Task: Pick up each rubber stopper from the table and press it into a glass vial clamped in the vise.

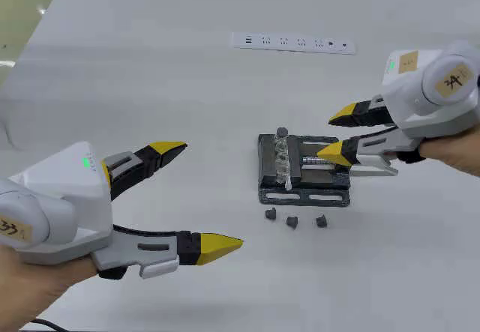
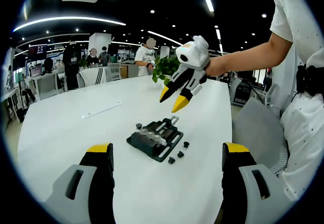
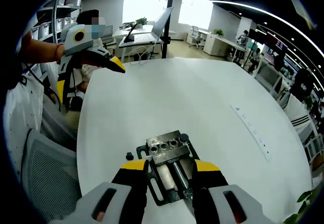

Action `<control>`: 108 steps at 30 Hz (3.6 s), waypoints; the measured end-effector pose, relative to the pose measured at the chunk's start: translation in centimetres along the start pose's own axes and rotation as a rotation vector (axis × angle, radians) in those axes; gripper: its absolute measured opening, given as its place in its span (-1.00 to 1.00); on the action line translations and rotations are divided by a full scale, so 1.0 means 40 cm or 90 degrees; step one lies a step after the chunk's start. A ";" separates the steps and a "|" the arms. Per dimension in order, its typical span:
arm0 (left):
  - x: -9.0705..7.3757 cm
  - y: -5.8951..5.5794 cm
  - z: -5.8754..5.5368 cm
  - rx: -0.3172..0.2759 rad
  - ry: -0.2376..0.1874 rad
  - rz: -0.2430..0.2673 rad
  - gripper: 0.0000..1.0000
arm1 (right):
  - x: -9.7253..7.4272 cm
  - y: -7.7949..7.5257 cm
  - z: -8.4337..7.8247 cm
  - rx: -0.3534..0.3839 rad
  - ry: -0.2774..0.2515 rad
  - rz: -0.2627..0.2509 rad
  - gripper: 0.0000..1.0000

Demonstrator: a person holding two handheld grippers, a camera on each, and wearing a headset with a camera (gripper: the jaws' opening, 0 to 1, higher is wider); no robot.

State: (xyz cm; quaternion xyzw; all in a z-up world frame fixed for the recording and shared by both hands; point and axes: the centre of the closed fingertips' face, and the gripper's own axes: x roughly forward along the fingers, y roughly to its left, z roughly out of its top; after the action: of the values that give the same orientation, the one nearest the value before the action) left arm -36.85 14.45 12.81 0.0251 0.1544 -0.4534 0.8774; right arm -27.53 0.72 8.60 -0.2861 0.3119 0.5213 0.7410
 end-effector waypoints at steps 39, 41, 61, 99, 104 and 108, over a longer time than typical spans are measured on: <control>0.027 -0.051 -0.102 0.061 0.119 -0.066 0.93 | 0.099 0.185 -0.249 0.185 -0.007 -0.041 -0.73; 0.028 -0.053 -0.102 0.059 0.118 -0.067 0.93 | 0.105 0.186 -0.248 0.190 -0.005 -0.042 -0.80; 0.031 -0.060 -0.105 0.049 0.113 -0.071 0.90 | 0.142 0.177 -0.250 0.197 0.010 -0.050 -0.99; 0.108 -0.079 0.005 0.055 0.049 -0.030 0.10 | -0.023 0.213 0.017 0.343 -0.189 -0.065 -1.00; 0.121 -0.089 0.032 0.060 0.034 -0.031 -0.31 | -0.045 0.224 0.059 0.356 -0.218 -0.060 -1.00; 0.132 -0.097 0.050 0.058 0.024 -0.033 -0.46 | -0.056 0.231 0.085 0.360 -0.235 -0.055 -1.00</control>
State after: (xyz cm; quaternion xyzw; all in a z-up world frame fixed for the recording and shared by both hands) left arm -36.61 7.64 13.52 0.0693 0.1506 -0.4818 0.8605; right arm -36.35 4.62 11.57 0.0170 0.2920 0.4252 0.8565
